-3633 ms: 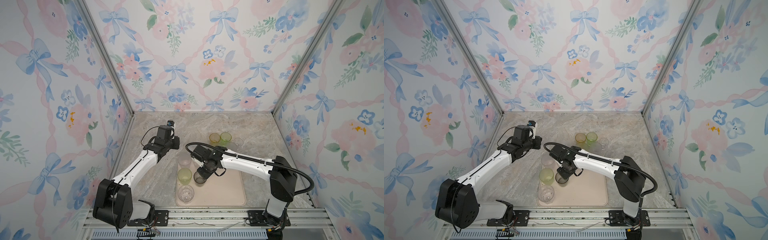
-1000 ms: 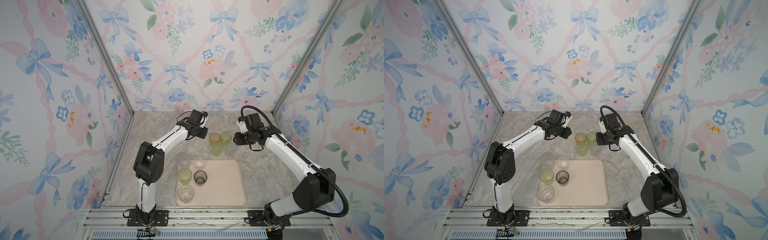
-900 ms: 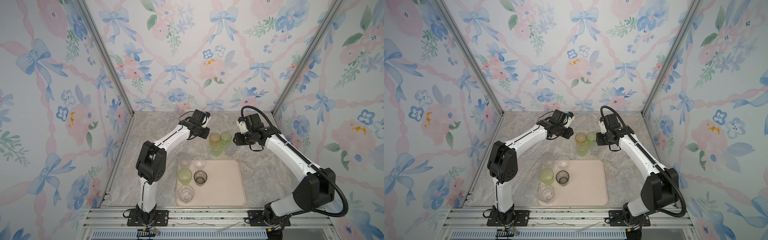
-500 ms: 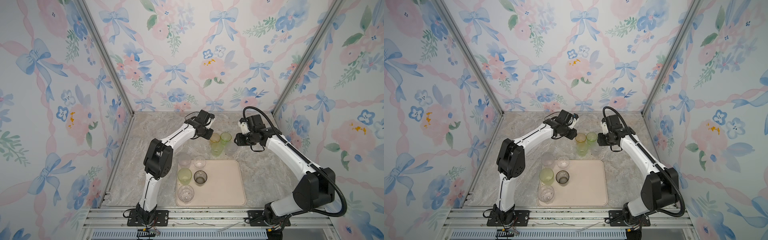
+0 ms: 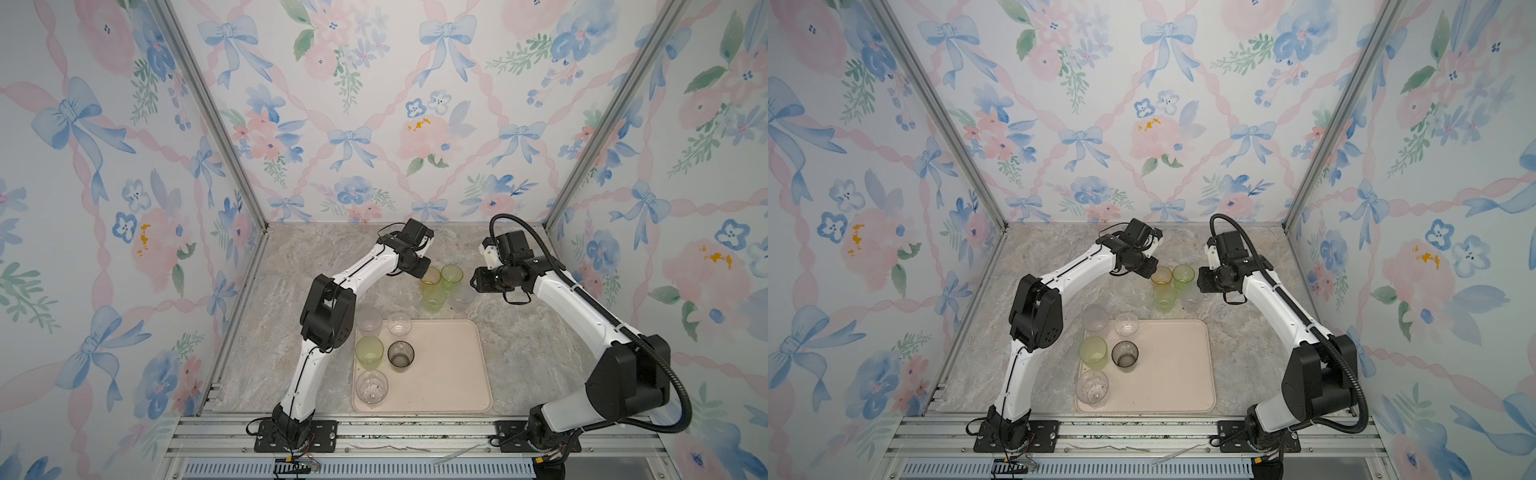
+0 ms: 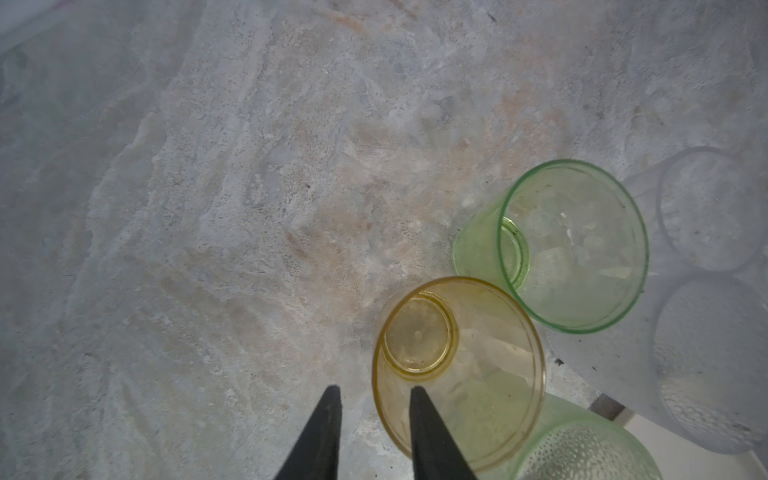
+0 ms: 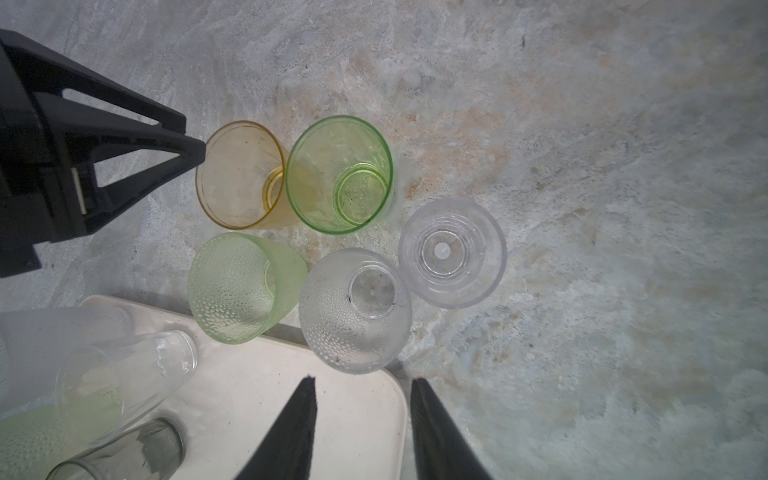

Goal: Place the glasses into the tray
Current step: 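Lower the left gripper into the yellow glass and close it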

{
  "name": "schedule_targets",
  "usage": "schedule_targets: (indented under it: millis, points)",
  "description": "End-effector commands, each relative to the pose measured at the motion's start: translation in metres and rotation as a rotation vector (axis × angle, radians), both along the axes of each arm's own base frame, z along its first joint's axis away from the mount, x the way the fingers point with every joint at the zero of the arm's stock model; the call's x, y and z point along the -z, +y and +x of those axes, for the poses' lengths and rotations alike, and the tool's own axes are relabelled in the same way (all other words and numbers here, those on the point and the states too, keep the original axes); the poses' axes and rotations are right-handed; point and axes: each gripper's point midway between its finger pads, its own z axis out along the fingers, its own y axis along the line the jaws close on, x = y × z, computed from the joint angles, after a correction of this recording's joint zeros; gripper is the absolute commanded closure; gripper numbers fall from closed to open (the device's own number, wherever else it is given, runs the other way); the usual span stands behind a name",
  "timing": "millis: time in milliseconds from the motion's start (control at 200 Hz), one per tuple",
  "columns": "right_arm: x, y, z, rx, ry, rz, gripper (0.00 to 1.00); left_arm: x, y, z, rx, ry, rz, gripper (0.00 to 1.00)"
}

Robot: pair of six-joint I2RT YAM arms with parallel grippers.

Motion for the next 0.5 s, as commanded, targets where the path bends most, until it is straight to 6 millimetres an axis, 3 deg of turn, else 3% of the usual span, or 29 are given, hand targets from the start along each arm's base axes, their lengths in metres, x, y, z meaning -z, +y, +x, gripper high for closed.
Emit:
schedule_targets:
  millis: [0, 490]
  points:
    - [-0.004, -0.001, 0.000, -0.004, -0.017, 0.018, 0.59, 0.004, -0.001, -0.002, 0.017, 0.009, 0.033, 0.68]
    - [0.003, -0.007, 0.001, 0.005, -0.009, 0.031, 0.59, 0.018, -0.002, 0.000, 0.030, 0.024, 0.089, 0.68]
